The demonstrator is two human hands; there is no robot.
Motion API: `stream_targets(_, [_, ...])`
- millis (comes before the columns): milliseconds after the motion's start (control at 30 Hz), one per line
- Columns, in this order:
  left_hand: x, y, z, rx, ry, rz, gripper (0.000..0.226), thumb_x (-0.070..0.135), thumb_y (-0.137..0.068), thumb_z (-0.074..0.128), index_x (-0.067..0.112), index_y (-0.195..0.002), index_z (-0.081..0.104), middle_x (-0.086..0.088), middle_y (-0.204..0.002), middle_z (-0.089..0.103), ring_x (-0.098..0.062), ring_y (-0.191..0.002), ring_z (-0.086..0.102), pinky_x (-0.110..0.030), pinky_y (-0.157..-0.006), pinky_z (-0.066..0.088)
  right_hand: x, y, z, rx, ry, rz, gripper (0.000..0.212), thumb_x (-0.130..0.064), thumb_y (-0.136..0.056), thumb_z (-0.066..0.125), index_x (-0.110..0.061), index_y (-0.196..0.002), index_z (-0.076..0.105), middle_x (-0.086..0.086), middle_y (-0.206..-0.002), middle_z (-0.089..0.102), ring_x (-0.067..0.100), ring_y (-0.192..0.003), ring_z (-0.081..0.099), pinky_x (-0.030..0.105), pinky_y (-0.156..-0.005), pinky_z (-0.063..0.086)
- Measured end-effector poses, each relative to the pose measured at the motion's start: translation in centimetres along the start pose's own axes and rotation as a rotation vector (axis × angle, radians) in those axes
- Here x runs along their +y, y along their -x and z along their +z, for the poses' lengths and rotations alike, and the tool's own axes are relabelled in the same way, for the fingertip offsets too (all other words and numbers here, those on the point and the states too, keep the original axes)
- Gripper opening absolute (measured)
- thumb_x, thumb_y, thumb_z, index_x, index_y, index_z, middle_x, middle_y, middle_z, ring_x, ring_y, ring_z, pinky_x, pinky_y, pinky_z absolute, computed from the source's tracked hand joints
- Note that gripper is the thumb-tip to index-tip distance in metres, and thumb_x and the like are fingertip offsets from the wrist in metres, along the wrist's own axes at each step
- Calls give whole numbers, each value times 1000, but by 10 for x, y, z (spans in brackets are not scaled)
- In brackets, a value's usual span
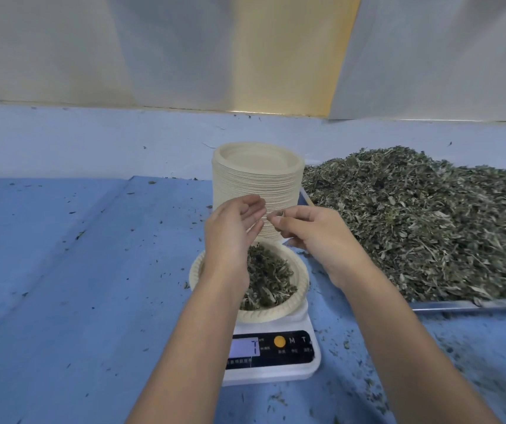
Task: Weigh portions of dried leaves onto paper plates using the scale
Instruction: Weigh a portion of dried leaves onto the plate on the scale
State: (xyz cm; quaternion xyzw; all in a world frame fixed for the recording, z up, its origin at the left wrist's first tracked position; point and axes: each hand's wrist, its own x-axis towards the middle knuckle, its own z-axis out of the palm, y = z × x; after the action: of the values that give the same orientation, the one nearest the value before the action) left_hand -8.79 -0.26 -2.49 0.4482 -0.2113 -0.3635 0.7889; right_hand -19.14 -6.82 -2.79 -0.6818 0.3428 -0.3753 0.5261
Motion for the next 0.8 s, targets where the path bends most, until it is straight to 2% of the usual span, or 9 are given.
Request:
stream_targets(100, [-3, 2, 8, -29, -30, 7, 25, 2, -92, 42, 5, -95, 67, -10, -99, 71, -16, -95, 69, -27, -87, 54, 5, -3, -24, 141, 71, -28, 9, -14, -88, 66, -15, -90, 75, -18, -58, 62, -6, -51, 52, 10, -54, 44])
stream_targets(200, [-6, 2, 20, -50, -31, -3, 25, 1, -93, 41, 3, -95, 66, -12, -101, 70, -18, -98, 68, -27, -88, 53, 20, -6, -51, 419, 388, -58, 20, -19, -89, 64, -17, -108, 71, -10, -76, 66, 5, -70, 59, 21, -66, 44])
stream_targets(267, [-11, 4, 33, -78, -50, -31, 25, 1, -93, 41, 3, -95, 65, -13, -103, 69, -19, -99, 67, -27, -89, 53, 31, -5, -63, 516, 506, -45, 23, -21, -90, 64, -19, -113, 66, -9, -73, 62, 11, -73, 59, 24, -66, 40])
stream_targets(400, [-26, 12, 58, -141, -98, -102, 25, 3, -96, 40, 7, -92, 64, -11, -104, 68, -19, -101, 65, -29, -92, 51, 52, -3, -73, 586, 671, 48, 11, -21, -90, 64, -21, -100, 61, -3, -90, 67, 19, -82, 60, 26, -62, 37])
stream_targets(500, [-35, 15, 67, -163, -124, -126, 24, 6, -96, 41, 8, -93, 64, -7, -103, 68, -18, -101, 65, -30, -93, 51, 57, -3, -75, 601, 763, 52, 26, -11, -90, 58, -23, -113, 62, 1, -112, 65, 23, -97, 60, 27, -70, 40])
stream_targets(567, [-40, 16, 68, -169, -126, -129, 25, 5, -96, 41, 9, -93, 65, -7, -103, 68, -17, -101, 65, -29, -91, 52, 56, -4, -75, 607, 770, 39, 34, -8, -90, 54, -25, -118, 62, 2, -116, 63, 24, -100, 60, 28, -71, 42])
stream_targets(633, [-42, 16, 67, -161, -124, -125, 26, 5, -95, 40, 8, -92, 66, -7, -101, 69, -17, -99, 66, -28, -88, 53, 56, -5, -74, 627, 704, 13, 32, -9, -91, 54, -25, -116, 64, 1, -111, 65, 22, -98, 61, 28, -72, 43])
stream_targets(733, [-42, 14, 64, -147, -107, -123, 27, 4, -94, 41, 7, -91, 67, -7, -97, 71, -18, -96, 68, -27, -85, 54, 52, -7, -67, 634, 500, -27, 18, -18, -91, 58, -19, -105, 69, -6, -81, 68, 16, -79, 63, 27, -67, 44])
stream_targets(800, [-39, 14, 61, -150, -83, -123, 27, 3, -93, 41, 6, -91, 68, -8, -95, 72, -18, -93, 69, -26, -81, 55, 48, -6, -60, 601, 356, -61, 15, -23, -93, 57, -16, -96, 70, -9, -69, 67, 14, -73, 66, 32, -72, 51])
